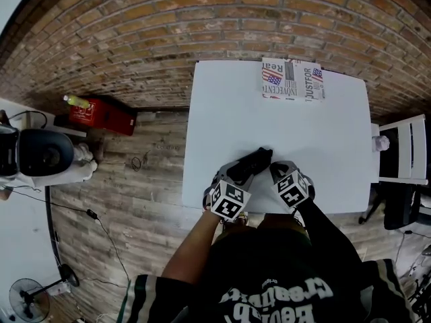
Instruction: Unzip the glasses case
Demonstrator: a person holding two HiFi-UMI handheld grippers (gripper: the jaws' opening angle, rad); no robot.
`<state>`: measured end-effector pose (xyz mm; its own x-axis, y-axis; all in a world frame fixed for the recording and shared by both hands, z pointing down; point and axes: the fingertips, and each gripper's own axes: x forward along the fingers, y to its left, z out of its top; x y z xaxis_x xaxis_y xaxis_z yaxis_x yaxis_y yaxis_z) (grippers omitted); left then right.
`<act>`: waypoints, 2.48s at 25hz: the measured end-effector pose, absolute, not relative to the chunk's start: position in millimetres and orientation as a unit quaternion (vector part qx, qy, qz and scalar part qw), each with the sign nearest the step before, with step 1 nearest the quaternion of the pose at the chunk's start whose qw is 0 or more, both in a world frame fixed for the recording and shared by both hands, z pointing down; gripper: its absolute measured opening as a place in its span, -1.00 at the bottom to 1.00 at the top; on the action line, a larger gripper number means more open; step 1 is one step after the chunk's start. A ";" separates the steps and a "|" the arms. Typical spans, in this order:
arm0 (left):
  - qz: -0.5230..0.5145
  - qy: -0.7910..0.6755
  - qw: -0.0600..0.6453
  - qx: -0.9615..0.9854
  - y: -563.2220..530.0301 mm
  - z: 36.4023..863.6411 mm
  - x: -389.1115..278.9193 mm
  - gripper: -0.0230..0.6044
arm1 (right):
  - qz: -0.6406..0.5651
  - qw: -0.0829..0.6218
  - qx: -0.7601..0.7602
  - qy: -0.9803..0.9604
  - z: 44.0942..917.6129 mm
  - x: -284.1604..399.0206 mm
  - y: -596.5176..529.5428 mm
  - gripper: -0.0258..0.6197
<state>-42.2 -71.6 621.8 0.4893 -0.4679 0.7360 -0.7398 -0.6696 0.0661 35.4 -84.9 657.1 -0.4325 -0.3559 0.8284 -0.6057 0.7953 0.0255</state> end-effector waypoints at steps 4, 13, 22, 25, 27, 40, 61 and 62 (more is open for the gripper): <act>0.356 -0.356 0.193 0.842 -72.1 621.3 -41.0 -0.26 | 0.126 0.458 0.277 -0.835 656.5 38.9 -89.9 -0.88; 0.355 -0.355 0.194 0.843 -73.1 621.8 -40.5 -0.26 | 0.104 0.472 0.252 -0.838 656.1 41.3 -107.4 -0.88; 0.348 -0.365 0.183 0.844 -73.5 618.8 -40.9 -0.25 | 0.095 0.476 0.243 -0.840 654.9 38.9 -115.0 -0.88; 0.348 -0.363 0.178 0.846 -70.8 610.7 -40.2 -0.31 | 0.125 0.458 0.274 -0.837 653.6 44.1 -113.5 -0.88; 0.332 -0.362 0.183 0.852 -67.5 602.1 -36.3 -0.37 | 0.165 0.436 0.320 -0.825 653.1 54.5 -115.3 -0.88; 0.332 -0.356 0.237 0.841 -54.8 636.0 -60.5 -0.50 | 0.181 0.441 0.315 -0.821 650.3 27.3 -56.2 -0.88; 0.346 -0.322 0.160 0.867 -89.9 615.7 -54.5 -0.45 | 0.148 0.458 0.305 -0.822 656.4 -4.2 -41.0 -0.88; 0.346 -0.322 0.161 0.867 -89.6 615.9 -54.6 -0.45 | 0.146 0.459 0.307 -0.821 656.1 -3.7 -41.2 -0.88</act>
